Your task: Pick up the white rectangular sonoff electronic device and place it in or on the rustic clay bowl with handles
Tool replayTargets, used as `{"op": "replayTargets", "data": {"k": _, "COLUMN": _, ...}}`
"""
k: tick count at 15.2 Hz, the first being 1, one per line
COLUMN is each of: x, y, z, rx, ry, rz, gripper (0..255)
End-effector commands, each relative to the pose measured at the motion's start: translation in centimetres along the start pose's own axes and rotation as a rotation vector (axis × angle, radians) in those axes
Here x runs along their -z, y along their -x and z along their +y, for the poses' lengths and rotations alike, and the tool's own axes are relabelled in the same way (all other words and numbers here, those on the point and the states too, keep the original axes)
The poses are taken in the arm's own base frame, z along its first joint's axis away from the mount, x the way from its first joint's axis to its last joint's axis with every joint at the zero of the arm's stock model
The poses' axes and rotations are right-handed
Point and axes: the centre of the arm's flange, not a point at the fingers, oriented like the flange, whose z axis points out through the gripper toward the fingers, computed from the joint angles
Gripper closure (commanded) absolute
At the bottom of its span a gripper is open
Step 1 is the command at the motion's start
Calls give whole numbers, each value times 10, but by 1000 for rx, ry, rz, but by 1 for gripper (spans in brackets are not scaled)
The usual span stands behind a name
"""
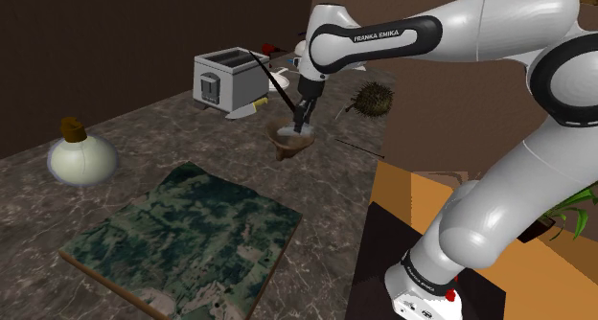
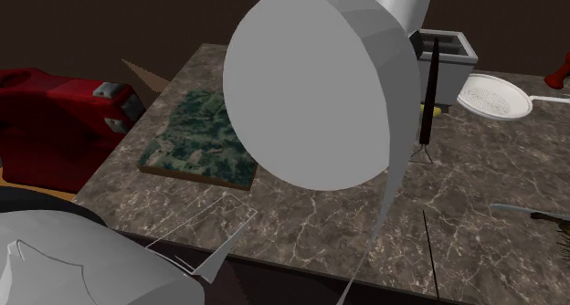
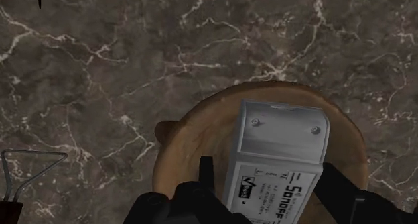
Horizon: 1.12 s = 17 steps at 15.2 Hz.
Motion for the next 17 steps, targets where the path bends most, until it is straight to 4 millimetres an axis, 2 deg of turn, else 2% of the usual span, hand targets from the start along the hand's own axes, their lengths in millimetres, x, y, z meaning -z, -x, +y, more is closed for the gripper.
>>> {"op": "replayTargets", "data": {"k": 1, "x": 0, "y": 0, "z": 0, "rx": 0, "ry": 0, "rz": 0, "gripper": 0}}
{"op": "replayTargets", "data": {"k": 5, "x": 0, "y": 0, "z": 0, "rx": 0, "ry": 0, "rz": 0, "gripper": 0}}
{"op": "replayTargets", "data": {"k": 9, "x": 50, "y": 0, "z": 0, "rx": 0, "ry": 0, "rz": 0, "gripper": 0}}
{"op": "replayTargets", "data": {"k": 17, "x": 50, "y": 0, "z": 0, "rx": 0, "ry": 0, "rz": 0, "gripper": 0}}
